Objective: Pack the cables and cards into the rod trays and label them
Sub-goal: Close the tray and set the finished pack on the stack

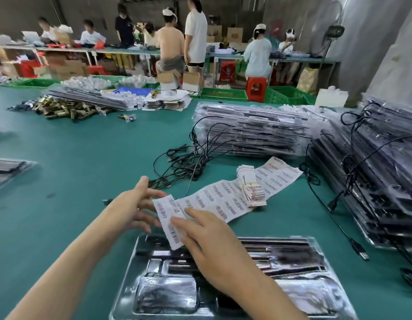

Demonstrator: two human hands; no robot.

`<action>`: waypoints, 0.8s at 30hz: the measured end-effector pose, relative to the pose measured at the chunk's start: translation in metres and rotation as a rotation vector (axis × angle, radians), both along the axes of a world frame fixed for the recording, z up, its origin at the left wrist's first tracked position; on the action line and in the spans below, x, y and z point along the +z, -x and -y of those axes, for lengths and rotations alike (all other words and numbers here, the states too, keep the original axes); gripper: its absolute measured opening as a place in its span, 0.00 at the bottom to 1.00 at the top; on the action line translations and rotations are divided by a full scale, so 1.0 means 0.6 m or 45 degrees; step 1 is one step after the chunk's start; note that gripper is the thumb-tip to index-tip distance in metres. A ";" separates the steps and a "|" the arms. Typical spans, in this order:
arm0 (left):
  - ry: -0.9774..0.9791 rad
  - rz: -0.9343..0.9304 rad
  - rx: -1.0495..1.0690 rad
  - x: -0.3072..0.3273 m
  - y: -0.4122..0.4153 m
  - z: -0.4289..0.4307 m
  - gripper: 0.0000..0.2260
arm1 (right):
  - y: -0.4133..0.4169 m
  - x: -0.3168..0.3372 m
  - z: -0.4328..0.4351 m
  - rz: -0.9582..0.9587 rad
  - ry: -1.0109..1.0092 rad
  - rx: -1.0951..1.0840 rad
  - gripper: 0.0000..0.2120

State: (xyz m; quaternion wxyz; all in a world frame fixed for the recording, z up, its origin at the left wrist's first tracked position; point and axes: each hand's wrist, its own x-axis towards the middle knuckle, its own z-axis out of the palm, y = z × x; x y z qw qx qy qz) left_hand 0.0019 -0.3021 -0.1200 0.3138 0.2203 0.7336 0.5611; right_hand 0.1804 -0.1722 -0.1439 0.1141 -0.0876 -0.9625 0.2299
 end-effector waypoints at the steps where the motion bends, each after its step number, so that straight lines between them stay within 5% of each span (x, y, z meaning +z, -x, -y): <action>1: 0.008 -0.011 -0.083 -0.004 -0.002 0.010 0.21 | 0.002 -0.003 0.003 -0.001 -0.010 0.016 0.22; 4: -0.132 -0.111 -0.109 -0.025 -0.012 0.028 0.14 | 0.004 -0.007 0.009 -0.042 0.030 0.064 0.21; 12: -0.491 -0.178 -0.179 -0.045 -0.033 0.031 0.21 | 0.067 0.063 -0.032 -0.019 0.252 0.110 0.29; 17: -0.681 -0.205 0.012 -0.042 -0.032 0.030 0.20 | 0.103 0.089 -0.057 0.134 0.449 0.123 0.08; 24: -0.710 -0.307 0.111 -0.055 -0.050 0.016 0.17 | 0.088 0.084 -0.086 0.187 0.776 0.106 0.03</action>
